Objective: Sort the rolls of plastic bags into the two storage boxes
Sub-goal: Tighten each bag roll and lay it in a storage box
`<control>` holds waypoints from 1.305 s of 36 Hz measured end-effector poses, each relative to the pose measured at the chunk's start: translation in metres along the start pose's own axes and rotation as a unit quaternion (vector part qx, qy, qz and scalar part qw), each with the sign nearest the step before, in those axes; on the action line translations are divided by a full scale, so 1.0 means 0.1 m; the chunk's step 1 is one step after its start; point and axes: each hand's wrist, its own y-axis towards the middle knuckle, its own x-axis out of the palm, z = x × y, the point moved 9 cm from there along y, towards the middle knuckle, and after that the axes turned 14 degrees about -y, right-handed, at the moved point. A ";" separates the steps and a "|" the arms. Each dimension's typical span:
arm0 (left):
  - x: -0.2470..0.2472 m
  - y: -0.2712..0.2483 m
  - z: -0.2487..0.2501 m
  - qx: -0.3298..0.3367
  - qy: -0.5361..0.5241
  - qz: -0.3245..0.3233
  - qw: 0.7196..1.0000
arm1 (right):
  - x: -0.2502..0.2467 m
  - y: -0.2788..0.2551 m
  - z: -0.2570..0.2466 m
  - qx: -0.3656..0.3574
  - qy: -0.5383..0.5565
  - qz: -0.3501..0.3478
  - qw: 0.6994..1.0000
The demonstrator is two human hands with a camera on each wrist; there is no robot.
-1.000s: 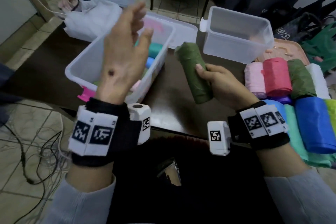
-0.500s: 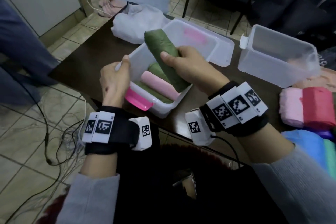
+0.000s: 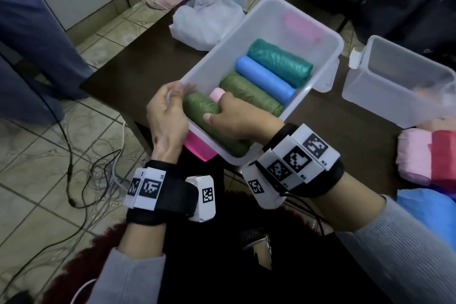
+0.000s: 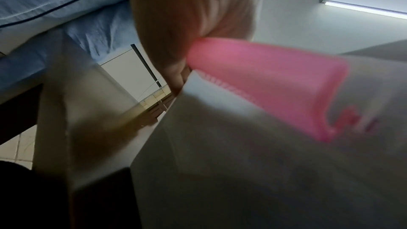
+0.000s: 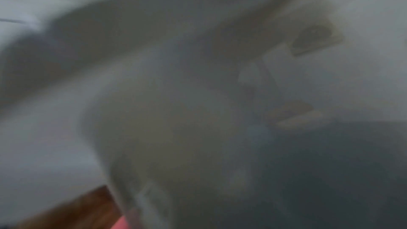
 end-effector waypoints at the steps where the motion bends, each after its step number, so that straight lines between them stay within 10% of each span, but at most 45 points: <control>1: -0.01 -0.01 -0.01 0.002 -0.011 0.001 1.000 | 0.01 0.01 -0.01 0.001 0.000 -0.001 1.000; 34: -0.05 -0.08 0.02 0.014 -0.005 -0.001 1.000 | 0.22 0.06 -0.06 -0.008 -0.069 0.013 0.997; 38: -0.01 -0.09 0.04 0.004 -0.001 -0.006 1.000 | -0.05 -0.06 -0.11 -0.055 -0.013 0.169 0.984; 43: 0.00 -0.06 0.05 0.013 0.039 0.001 0.999 | -0.67 -0.55 0.22 -0.012 0.060 0.503 0.862; 47: 0.02 -0.01 0.04 0.001 0.064 0.010 0.998 | -0.67 -0.51 0.81 0.111 0.206 0.430 0.872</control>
